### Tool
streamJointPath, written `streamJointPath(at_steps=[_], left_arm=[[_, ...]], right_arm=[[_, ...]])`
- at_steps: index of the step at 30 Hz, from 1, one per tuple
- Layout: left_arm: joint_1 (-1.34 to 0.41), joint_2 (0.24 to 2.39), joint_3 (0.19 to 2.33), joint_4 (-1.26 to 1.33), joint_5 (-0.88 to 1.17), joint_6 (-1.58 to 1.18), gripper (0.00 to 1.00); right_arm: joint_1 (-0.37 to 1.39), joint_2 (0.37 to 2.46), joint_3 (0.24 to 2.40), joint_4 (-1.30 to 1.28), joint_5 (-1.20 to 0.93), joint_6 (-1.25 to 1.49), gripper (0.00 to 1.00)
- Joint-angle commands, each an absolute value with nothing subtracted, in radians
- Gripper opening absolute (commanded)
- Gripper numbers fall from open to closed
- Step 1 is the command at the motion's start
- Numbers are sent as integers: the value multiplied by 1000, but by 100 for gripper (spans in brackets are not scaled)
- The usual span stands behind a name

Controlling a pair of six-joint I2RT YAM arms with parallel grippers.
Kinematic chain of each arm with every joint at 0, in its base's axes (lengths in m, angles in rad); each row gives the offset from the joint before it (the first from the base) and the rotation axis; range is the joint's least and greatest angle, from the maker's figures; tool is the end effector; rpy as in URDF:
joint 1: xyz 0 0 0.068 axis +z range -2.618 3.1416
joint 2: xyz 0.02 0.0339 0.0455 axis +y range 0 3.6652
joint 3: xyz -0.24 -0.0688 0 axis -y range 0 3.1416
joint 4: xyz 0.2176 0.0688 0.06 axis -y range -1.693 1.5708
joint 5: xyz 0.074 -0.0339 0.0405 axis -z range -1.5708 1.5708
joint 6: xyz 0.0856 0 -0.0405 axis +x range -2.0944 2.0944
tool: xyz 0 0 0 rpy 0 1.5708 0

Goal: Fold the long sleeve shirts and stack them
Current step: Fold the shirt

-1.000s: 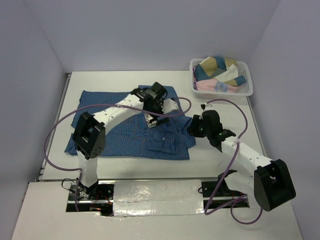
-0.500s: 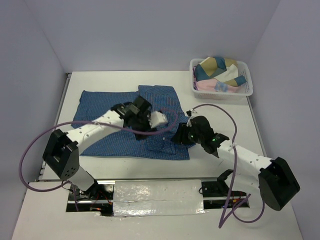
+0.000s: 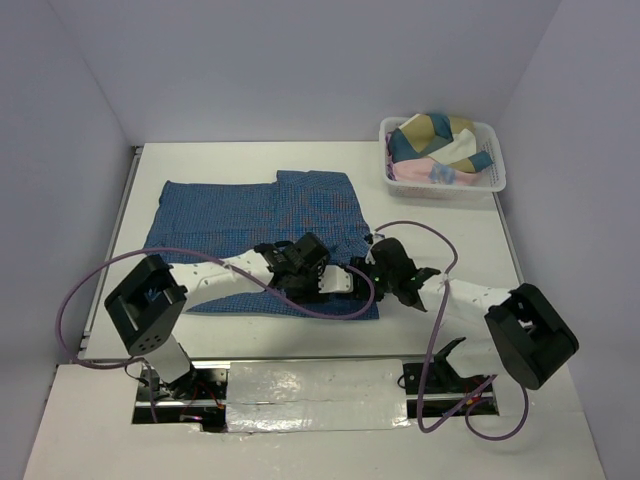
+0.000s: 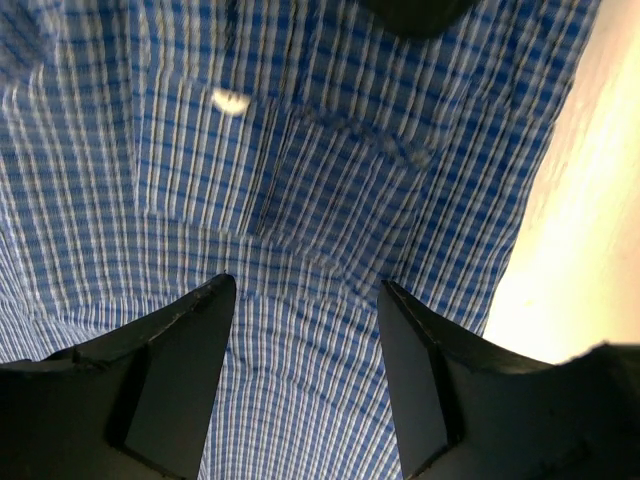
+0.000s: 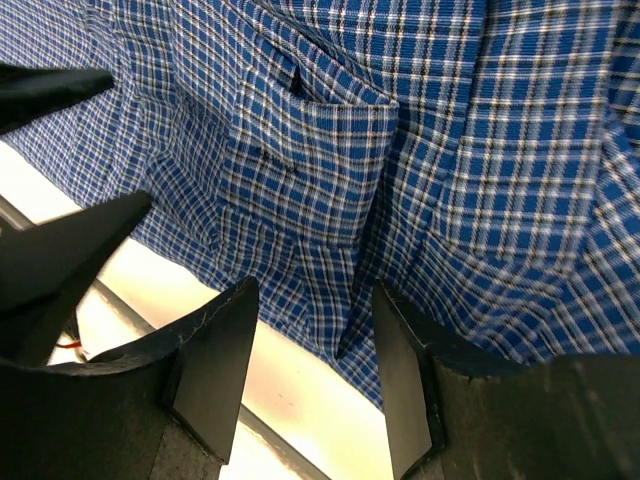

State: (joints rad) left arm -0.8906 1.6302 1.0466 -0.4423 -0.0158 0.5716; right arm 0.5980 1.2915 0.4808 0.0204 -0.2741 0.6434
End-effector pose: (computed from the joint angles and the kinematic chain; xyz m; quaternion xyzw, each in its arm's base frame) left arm 0.2096 -0.2570 0.1468 0.6415 0.7184 -0.0352 0.2669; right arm 0.1996 0.1640 0.1167 -0.0312 0.9171 0.3220 0.2331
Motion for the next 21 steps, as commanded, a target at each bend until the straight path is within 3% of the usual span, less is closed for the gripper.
streamJointPath(at_steps=[1,6,9,15,16,19,20,21], left_arm=[[-923,1658,1049,-379,-8,584,71],[-945,1690,1040,-391,8,589,71],[-945,1709,1043,-409,5,597,71],[-946,1713,1032,-402,5,598,69],[-946,1715,1034,-397,-30,595,64],[-946,1721,1051,-394,-58,574,10],[-946,1720,1052,-393,-63,572,0],[-946,1718,1060,-403,-66,574,0]], right_arm=[[606,1324,471,109,-304,660,57],[604,1361,469,129,-314,660,55],[606,1376,468,144,-328,663,48],[606,1371,474,144,-337,657,16],[606,1367,483,123,-334,647,13],[606,1344,502,71,-316,631,2],[607,1324,505,58,-311,620,0],[606,1313,508,48,-304,614,0]])
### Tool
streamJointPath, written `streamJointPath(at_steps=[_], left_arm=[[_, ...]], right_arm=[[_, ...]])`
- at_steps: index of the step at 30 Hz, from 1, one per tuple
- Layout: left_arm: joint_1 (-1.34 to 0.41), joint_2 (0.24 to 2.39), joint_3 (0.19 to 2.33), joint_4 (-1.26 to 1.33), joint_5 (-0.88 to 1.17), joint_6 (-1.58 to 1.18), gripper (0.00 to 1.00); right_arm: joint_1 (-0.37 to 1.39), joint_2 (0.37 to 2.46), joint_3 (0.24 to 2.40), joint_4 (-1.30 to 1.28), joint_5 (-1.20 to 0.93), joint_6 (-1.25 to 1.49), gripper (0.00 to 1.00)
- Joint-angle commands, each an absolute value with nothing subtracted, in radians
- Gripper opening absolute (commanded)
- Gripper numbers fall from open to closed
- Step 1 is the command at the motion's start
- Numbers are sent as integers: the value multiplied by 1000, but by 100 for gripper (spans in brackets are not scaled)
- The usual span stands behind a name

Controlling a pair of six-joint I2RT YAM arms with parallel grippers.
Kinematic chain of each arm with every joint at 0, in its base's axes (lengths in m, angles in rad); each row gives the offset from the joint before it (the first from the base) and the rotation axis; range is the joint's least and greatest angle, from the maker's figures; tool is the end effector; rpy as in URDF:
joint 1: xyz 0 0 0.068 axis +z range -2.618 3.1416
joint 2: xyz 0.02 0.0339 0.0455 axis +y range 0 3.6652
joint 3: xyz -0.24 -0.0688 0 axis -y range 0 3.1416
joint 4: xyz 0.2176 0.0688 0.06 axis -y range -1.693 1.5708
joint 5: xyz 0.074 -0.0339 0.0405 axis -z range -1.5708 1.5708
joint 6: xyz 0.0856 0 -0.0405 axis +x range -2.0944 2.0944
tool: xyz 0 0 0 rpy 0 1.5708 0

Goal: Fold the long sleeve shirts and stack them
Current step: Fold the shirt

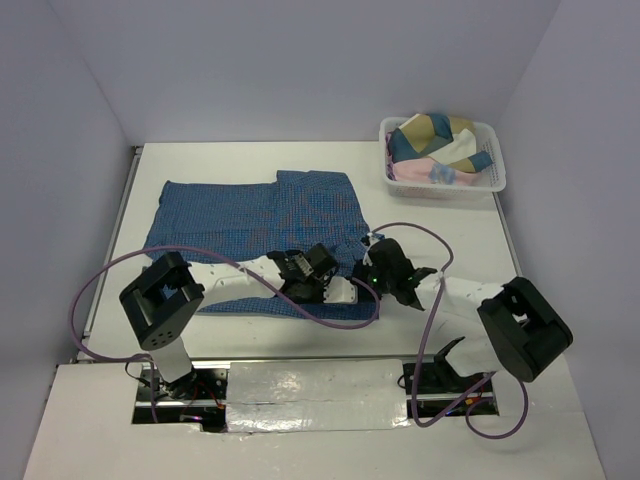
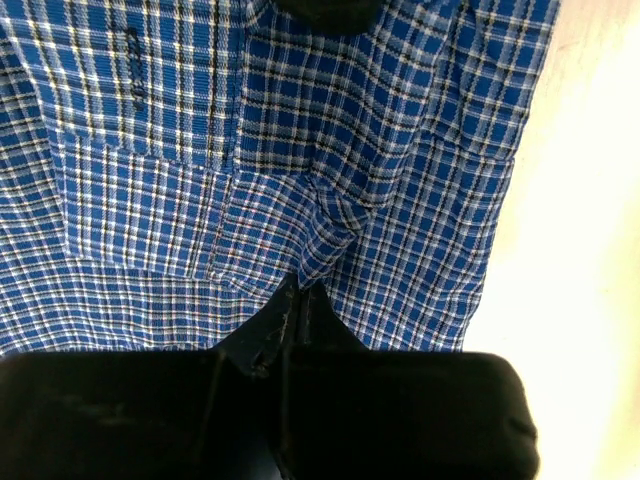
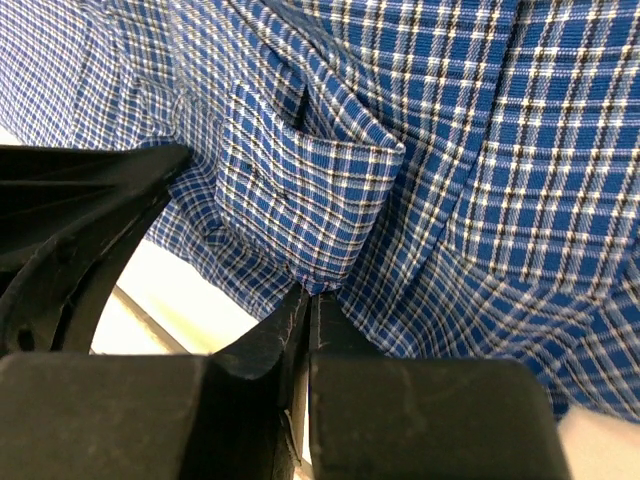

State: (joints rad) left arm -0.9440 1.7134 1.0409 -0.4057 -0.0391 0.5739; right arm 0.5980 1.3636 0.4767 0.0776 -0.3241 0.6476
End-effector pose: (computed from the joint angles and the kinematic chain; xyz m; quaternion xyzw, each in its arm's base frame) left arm 0.2005 -0.2711 0.1219 0.6638 0.7068 -0.0262 0.2431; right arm 0.2009 0.1698 0.1053 -0.0372 0.9174 0.3356 0.2105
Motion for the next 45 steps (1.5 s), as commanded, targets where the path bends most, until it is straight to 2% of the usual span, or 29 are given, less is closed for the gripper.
streamJointPath(at_steps=[1,10,18,21,23,26,27,30,32,34,37,38,39,41,43,44,45], left_arm=[[-946,1714,1063,-410,-69,572,0],[-946,1569,1095,-506,-43,568,0],[-951,1554,1100,-595,106,555,0],[-959,1600,1088,-594,107,549,0],[-960,1630,1081,-589,101,551,1],[-960,1647,1077,-594,74,558,38],[-960,1643,1075,-598,60,564,58],[-957,1597,1081,-623,43,580,79],[-937,1551,1120,-659,49,583,89],[-908,1526,1195,-686,92,571,91],[-752,1509,1297,-706,200,520,91],[-715,1525,1314,-701,225,485,89],[-680,1540,1336,-680,239,467,85],[-611,1612,1356,-663,223,419,79],[-572,1667,1390,-652,219,399,73],[-565,1711,1397,-646,239,391,73],[-560,1727,1399,-635,241,388,74]], right_arm=[[606,1302,512,28,-304,609,0],[606,1206,578,-132,-288,540,0],[607,1281,606,-107,-342,515,0],[606,1348,647,-94,-353,493,2],[606,1383,675,-100,-350,479,11],[604,1437,690,-126,-304,463,34],[601,1431,684,-126,-276,472,45],[548,1368,657,-109,-256,476,54],[511,1315,667,-110,-268,462,55],[499,1295,693,-123,-259,445,55],[473,1296,765,-141,-239,422,47],[463,1304,775,-140,-238,420,41],[445,1331,785,-137,-236,416,28],[427,1389,816,-132,-244,414,19],[410,1431,845,-127,-265,413,18],[407,1471,853,-117,-271,414,20],[405,1488,860,-112,-279,419,27]])
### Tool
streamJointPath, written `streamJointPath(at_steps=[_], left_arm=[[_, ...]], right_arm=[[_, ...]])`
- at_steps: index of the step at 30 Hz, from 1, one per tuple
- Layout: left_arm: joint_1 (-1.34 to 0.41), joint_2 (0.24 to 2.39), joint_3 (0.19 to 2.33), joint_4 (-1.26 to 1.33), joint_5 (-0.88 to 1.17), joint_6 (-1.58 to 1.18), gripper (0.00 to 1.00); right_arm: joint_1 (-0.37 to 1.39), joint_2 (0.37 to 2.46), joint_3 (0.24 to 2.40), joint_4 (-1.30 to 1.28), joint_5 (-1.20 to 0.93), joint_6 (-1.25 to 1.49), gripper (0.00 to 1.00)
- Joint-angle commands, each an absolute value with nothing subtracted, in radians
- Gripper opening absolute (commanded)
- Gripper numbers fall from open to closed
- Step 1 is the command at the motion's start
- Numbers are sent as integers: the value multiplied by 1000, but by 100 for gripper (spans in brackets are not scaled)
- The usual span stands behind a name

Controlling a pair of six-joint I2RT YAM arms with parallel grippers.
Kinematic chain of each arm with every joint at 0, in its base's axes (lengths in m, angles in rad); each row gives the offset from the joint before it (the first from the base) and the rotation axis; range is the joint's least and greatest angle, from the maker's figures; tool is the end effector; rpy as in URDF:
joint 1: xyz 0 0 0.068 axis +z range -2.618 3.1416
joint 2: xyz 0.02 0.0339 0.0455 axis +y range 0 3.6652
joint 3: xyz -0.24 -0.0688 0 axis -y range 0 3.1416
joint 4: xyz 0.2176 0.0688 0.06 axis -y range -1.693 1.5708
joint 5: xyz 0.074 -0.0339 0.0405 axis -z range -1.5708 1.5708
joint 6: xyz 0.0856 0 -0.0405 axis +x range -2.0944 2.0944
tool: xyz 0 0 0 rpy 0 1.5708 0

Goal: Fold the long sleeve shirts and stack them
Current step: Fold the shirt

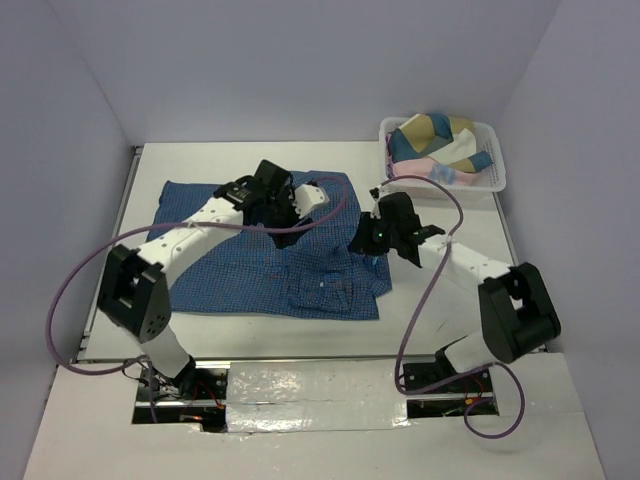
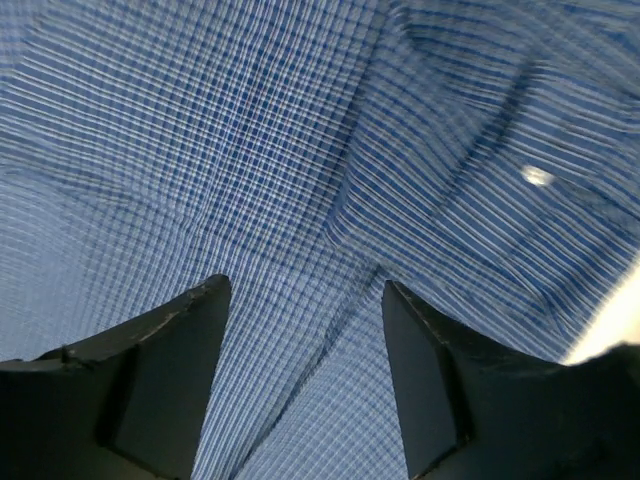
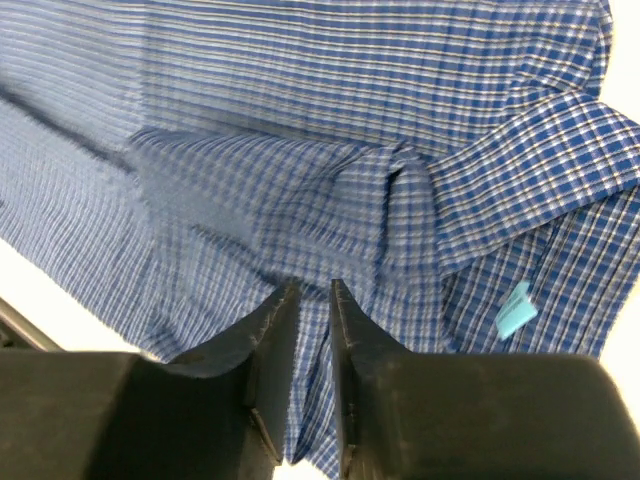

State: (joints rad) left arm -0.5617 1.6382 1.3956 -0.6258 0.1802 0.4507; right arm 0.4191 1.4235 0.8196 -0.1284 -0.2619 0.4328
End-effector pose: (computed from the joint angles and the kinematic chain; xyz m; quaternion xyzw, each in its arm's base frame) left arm 0.2999 -0.2069 0.2382 0.4805 0.8029 -0.1034 0.3374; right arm 0.2782 0.1482 0.1720 -0.0470 0.9059 0.2754 0.3182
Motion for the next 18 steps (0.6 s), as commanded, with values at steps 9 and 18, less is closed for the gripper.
streamJointPath(at_steps=[9,18], left_arm=[[-543,1842,1405,-506,202,397,80],[-540,1917,1397,-476,193,407,80]], right_arm=[[380,1646,972,-95,-321,394,33],[360,1775,1020,-95,-347,380,34]])
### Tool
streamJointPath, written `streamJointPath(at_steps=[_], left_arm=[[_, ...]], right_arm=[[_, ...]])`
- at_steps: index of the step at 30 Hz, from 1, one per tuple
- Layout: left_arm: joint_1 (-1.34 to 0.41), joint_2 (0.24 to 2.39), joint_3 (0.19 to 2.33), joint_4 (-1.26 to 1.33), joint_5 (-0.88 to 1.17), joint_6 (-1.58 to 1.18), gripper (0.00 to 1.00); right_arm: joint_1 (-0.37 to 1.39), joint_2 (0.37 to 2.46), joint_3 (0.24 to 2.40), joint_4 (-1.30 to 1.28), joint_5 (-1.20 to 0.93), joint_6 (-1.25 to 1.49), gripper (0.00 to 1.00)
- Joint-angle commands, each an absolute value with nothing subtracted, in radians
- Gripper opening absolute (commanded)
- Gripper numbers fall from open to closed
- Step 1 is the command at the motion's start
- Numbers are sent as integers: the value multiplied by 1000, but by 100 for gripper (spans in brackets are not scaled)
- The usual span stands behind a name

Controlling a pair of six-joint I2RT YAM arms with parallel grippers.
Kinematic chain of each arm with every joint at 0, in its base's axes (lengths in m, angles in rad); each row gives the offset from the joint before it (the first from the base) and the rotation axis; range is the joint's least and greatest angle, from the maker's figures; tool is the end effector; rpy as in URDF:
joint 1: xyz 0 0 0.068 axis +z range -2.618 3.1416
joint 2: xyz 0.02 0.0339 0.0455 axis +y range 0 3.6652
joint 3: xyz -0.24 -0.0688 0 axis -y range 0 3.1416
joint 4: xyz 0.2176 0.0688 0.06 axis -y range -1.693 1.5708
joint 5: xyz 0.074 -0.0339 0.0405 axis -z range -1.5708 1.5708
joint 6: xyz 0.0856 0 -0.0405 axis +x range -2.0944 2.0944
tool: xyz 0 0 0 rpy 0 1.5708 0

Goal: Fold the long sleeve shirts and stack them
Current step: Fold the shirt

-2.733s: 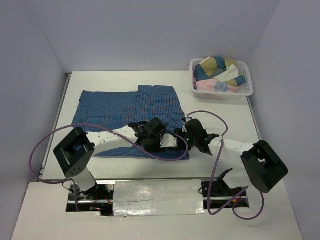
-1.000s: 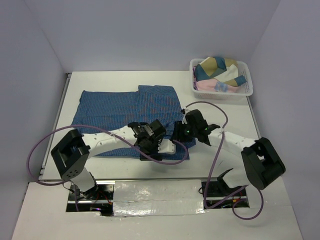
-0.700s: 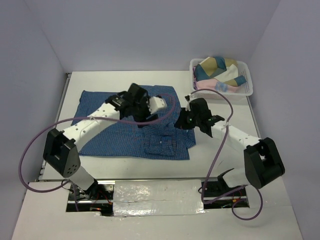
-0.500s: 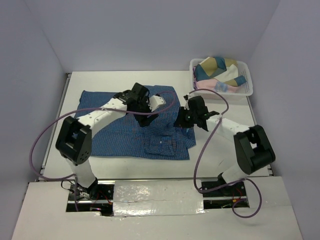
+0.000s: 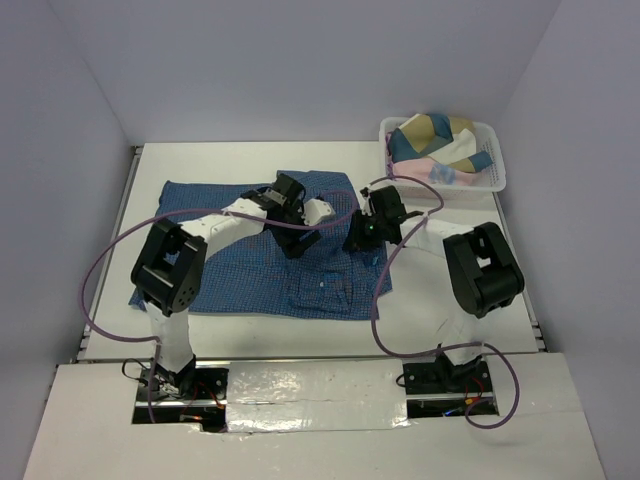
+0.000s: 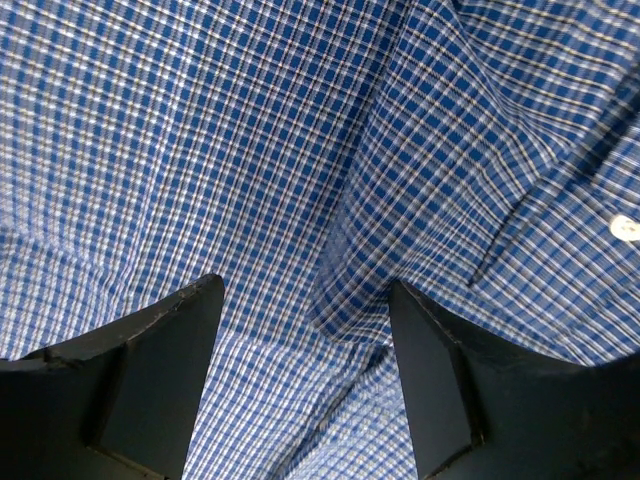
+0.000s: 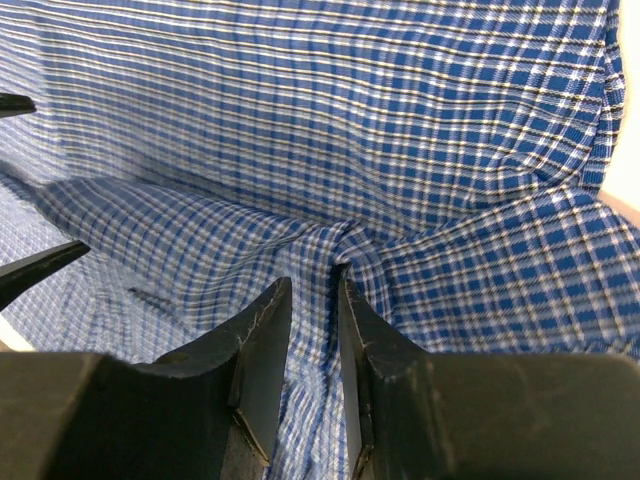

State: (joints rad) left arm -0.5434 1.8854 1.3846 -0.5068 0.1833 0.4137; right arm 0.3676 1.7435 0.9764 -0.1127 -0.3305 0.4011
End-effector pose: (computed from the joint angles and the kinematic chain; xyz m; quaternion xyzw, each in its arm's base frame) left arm 0.3329 -0.2193 0.1561 0.4631 0.8374 -0.1057 0.2704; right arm 0.3244 0.1547 0.1227 -0.0402 0.9289 0.2687 0.2516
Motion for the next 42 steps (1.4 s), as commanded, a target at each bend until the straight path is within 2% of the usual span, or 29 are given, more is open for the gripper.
streamJointPath(at_steps=[1,5,9,10,11,12,13,15,25,33,35,36,37,38,40,41,42], left_arm=[[-540,1922,1397,-476,193,408,79],[-540,1936,1399,-476,215,411,71],[-540,1930,1388,-486,229,417,53],[-540,1928,1385,-488,232,417,43],[-540,1925,1381,-489,236,419,36],[-540,1922,1378,-488,236,417,26],[-540,1921,1374,-485,233,416,9],[-540,1921,1368,-485,226,416,0],[-540,1917,1350,-488,216,416,0],[-540,1930,1377,-503,196,407,0],[-540,1933,1387,-514,195,406,18],[-540,1933,1391,-520,192,407,47],[-540,1931,1391,-522,183,407,54],[-540,1925,1393,-523,181,405,61],[-540,1914,1399,-529,170,400,74],[-540,1910,1404,-535,167,399,86],[-540,1905,1414,-544,161,397,88]], right_arm=[[357,1778,1025,-95,-345,379,34],[357,1792,1022,-81,-360,374,36],[357,1812,1020,-60,-406,374,33],[357,1813,1019,-57,-413,374,23],[356,1813,1012,-51,-416,377,17],[354,1810,1009,-42,-416,379,11],[356,1807,1005,-35,-417,380,1],[345,1792,986,-14,-419,393,0],[273,1645,836,175,-400,452,0],[267,1693,864,153,-396,460,0],[267,1709,876,140,-402,456,0],[267,1715,882,130,-402,450,0],[268,1718,893,120,-400,445,4],[267,1723,899,98,-397,436,16],[267,1712,907,80,-391,425,27],[267,1701,907,68,-385,422,37],[267,1686,902,61,-365,411,41]])
